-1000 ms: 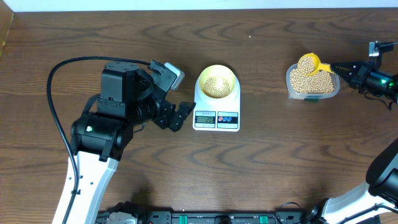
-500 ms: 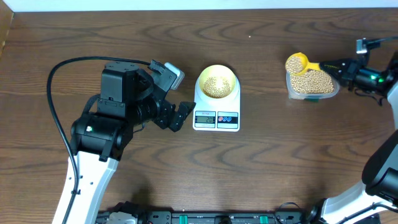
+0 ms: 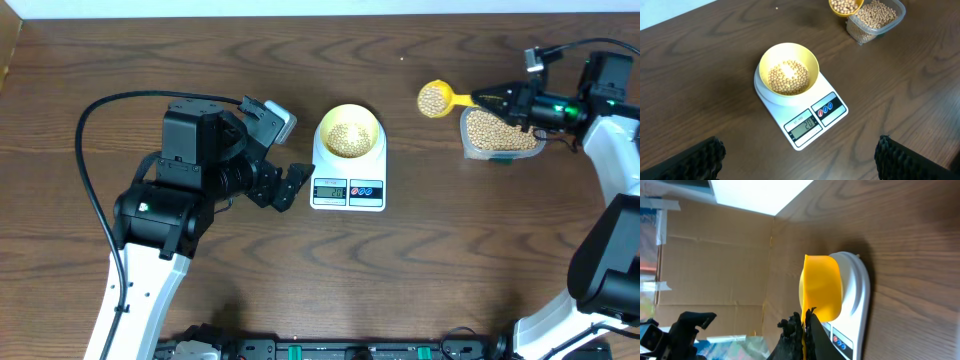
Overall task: Scoop item into bowl and weigh 50g on scale
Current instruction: 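Lift the filled scoop out of the tub and carry it left, then tip the scoop over the yellow bowl to pour soybeans in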
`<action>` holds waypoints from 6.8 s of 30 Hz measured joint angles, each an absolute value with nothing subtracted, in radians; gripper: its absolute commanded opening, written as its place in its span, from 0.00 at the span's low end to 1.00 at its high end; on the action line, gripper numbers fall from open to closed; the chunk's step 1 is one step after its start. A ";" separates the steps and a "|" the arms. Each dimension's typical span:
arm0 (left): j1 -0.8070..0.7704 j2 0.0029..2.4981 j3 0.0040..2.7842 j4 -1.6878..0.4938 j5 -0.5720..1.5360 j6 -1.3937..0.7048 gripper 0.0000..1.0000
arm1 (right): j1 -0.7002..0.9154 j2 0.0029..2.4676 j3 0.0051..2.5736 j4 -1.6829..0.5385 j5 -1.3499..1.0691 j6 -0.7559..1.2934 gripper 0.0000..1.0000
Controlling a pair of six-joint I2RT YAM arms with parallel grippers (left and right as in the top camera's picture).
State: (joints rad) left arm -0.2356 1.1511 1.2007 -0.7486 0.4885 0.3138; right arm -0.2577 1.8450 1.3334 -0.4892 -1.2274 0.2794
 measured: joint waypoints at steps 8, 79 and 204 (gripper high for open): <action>-0.236 1.151 1.201 -0.748 0.488 0.314 0.98 | -0.178 1.845 1.333 -0.398 -1.232 0.352 0.01; -0.236 1.151 1.201 -0.749 0.488 0.314 0.98 | 0.150 1.845 1.333 -0.272 -0.942 -0.099 0.01; -0.236 1.151 1.201 -0.749 0.488 0.314 0.98 | 0.150 1.845 1.333 -0.279 -0.941 -0.363 0.01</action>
State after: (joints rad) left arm -0.2356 1.1511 1.2007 -0.7486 0.4885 0.3138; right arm 0.1505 1.8450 1.3327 -0.2794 -0.9413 -0.3626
